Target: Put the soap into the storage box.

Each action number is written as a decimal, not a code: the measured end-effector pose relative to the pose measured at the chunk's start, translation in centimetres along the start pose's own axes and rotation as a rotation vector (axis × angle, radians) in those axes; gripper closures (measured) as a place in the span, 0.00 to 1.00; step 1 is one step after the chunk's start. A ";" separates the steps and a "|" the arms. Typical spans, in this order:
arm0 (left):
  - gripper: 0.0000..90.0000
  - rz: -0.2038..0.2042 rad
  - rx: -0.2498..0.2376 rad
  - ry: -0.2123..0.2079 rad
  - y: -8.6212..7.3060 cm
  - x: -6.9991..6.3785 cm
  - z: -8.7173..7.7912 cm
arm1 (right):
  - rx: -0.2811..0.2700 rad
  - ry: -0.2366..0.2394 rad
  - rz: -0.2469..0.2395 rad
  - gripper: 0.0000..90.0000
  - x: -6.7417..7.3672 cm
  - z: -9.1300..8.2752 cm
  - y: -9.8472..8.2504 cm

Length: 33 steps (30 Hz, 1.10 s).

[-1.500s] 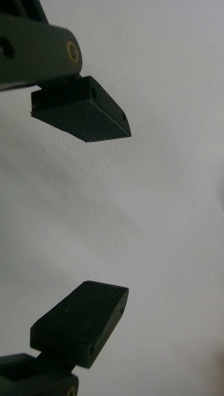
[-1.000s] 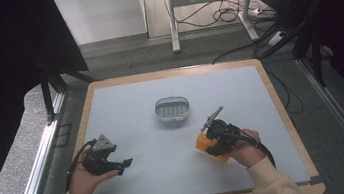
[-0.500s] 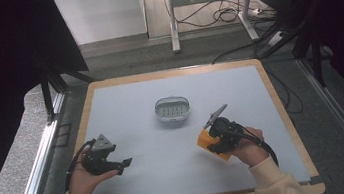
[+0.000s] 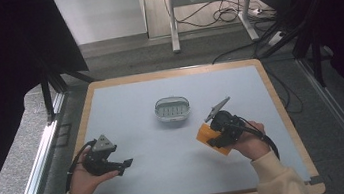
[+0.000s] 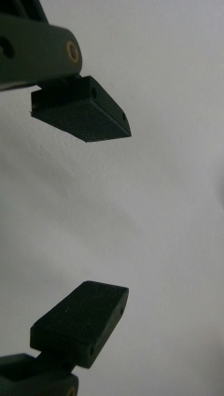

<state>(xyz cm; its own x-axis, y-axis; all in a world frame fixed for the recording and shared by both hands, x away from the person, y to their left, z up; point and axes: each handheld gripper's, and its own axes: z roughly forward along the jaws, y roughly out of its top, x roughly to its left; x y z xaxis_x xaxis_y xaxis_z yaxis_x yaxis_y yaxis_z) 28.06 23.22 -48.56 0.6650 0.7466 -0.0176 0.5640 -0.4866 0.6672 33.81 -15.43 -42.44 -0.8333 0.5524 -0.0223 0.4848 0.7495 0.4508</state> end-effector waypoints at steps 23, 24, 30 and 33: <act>0.22 -0.002 0.004 -0.004 -0.1 0.0 0.2 | -0.050 0.024 -0.038 0.69 -2.8 -1.4 3.0; 0.22 -0.003 0.004 -0.005 -0.1 -0.1 0.2 | -0.050 0.024 -0.038 0.69 -2.8 -1.4 3.0; 0.22 -0.001 0.008 -0.005 -0.1 -0.1 0.2 | -0.034 0.022 -0.057 0.69 -3.7 -0.9 3.8; 0.22 0.000 0.009 -0.005 -0.1 -0.1 0.2 | -0.030 0.022 -0.059 0.69 -4.0 -0.8 4.0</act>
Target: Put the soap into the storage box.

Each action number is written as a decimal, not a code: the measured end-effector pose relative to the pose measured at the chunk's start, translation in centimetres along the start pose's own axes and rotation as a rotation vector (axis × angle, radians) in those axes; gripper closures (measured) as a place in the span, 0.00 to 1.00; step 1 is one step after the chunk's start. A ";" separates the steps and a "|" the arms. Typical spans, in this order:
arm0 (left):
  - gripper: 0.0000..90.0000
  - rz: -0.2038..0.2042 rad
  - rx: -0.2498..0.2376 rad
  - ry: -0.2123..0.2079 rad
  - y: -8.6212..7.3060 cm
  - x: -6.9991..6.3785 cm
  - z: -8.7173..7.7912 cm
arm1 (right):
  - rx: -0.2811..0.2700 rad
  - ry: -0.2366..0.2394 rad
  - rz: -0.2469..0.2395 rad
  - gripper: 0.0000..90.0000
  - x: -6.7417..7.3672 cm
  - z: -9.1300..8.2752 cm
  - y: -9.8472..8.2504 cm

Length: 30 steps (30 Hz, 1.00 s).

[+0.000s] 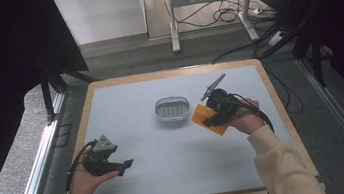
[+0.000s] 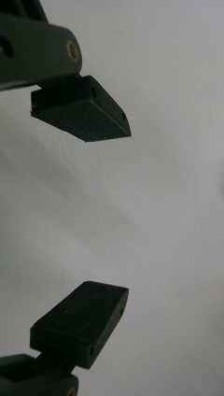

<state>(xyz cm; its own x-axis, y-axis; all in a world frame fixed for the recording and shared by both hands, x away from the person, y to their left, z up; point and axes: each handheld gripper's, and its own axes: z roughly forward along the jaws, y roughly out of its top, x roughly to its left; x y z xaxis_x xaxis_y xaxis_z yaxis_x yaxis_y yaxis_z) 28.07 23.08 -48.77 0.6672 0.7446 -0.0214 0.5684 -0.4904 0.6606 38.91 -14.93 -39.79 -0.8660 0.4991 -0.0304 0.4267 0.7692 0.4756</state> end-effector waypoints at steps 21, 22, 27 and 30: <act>0.22 -0.002 -0.002 -0.004 -0.1 0.2 0.0 | 0.029 0.009 -0.022 0.69 -2.3 2.8 3.5; 0.22 -0.001 -0.001 -0.004 -0.1 0.2 0.0 | 0.029 0.009 -0.021 0.69 -2.4 2.9 3.6; 0.22 -0.005 -0.003 -0.002 -0.1 0.2 0.0 | 0.029 0.009 -0.033 0.69 -2.8 3.3 4.0; 0.22 -0.006 -0.003 -0.003 -0.1 0.3 0.0 | 0.028 0.008 -0.037 0.69 -2.9 3.3 4.2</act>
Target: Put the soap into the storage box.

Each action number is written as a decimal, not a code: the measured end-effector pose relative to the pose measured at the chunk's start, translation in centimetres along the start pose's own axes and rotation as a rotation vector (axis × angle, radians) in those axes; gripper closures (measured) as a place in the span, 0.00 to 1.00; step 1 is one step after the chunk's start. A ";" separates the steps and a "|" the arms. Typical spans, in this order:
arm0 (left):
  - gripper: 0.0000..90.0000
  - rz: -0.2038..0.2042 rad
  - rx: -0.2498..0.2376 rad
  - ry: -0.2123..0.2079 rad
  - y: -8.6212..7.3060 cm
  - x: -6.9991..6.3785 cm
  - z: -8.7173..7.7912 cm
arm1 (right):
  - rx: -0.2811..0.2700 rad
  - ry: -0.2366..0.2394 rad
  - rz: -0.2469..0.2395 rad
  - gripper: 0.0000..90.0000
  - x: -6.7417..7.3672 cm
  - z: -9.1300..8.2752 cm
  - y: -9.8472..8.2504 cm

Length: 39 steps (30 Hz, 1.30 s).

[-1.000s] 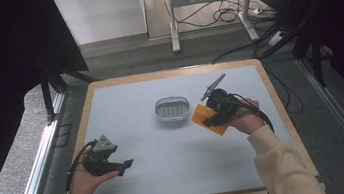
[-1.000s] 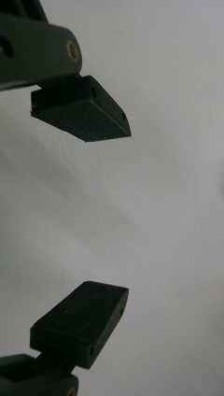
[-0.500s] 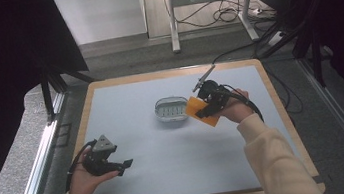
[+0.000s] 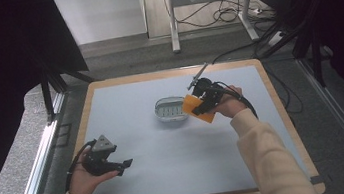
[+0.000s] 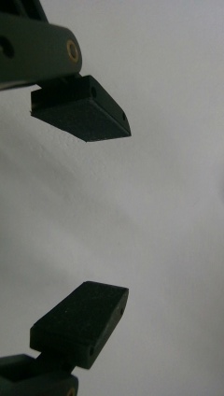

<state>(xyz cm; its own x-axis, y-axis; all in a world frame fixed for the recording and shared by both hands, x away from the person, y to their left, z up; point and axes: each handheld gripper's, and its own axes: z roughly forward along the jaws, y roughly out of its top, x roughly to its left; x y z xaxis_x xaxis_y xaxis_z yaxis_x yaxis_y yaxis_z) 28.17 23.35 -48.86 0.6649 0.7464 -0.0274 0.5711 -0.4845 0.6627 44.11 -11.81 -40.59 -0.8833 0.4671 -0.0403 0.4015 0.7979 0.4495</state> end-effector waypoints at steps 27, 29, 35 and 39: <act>0.22 0.004 0.001 0.001 0.0 0.1 -0.1 | 0.006 0.010 -0.113 0.69 -0.2 1.4 3.3; 0.22 0.004 -0.001 0.000 0.0 0.1 0.0 | 0.008 0.010 -0.118 0.69 -0.3 1.6 3.6; 0.22 0.004 0.002 -0.003 0.0 0.0 0.1 | 0.009 0.030 -0.129 0.69 -0.6 2.0 4.2; 0.22 0.004 0.003 -0.005 0.0 0.1 0.1 | 0.011 0.032 -0.137 0.69 -0.9 2.4 4.8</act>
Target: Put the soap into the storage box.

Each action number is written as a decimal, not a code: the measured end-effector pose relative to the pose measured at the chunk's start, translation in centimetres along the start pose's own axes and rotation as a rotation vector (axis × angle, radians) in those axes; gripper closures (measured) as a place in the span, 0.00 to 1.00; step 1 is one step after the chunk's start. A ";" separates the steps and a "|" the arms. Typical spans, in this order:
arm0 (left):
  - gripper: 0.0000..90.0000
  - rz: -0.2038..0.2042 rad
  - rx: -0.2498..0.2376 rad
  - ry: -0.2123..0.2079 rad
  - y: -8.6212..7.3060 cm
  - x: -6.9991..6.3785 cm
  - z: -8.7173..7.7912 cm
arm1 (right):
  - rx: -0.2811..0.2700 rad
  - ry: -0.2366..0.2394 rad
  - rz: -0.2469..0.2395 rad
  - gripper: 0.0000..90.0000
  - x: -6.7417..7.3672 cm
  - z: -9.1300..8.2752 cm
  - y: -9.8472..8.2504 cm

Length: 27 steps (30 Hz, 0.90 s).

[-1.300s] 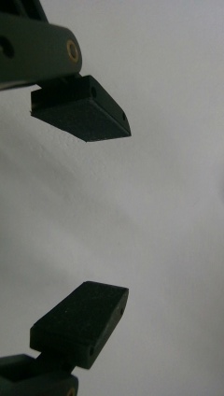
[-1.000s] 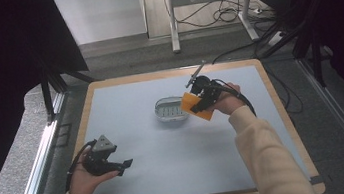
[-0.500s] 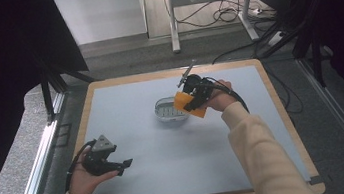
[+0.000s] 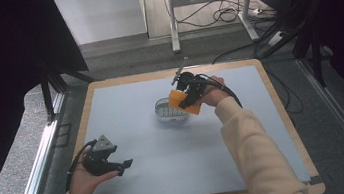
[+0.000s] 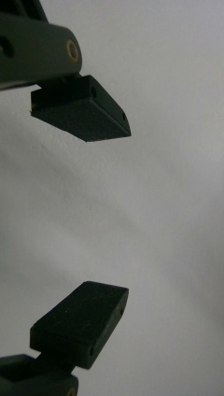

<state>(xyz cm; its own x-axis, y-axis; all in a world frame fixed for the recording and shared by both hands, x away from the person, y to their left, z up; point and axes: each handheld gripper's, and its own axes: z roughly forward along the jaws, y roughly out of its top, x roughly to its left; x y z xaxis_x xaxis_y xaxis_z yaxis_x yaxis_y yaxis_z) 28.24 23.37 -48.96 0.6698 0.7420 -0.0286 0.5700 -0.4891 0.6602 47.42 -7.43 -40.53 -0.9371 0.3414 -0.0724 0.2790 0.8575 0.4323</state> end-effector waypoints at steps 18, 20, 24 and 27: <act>0.22 -0.006 -0.002 -0.001 -0.1 0.2 -0.1 | 0.005 0.018 -0.046 0.69 -1.1 1.0 2.3; 0.22 -0.006 -0.002 -0.001 -0.1 0.2 -0.1 | 0.009 0.024 -0.047 0.69 -1.4 1.4 2.8; 0.22 -0.006 -0.004 -0.001 -0.2 0.2 -0.1 | 0.019 0.028 -0.053 0.69 -1.5 1.7 3.2; 0.22 -0.011 0.000 -0.004 -0.2 0.3 0.0 | 0.026 0.033 -0.069 0.69 -1.5 2.0 3.7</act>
<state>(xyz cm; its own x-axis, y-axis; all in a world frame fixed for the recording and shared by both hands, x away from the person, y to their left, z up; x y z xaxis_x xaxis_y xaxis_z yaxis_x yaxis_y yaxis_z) 28.30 23.73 -49.12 0.6653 0.7455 -0.0392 0.5774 -0.4806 0.6600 50.32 -4.02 -40.62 -0.9606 0.2687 -0.0714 0.2185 0.8884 0.4036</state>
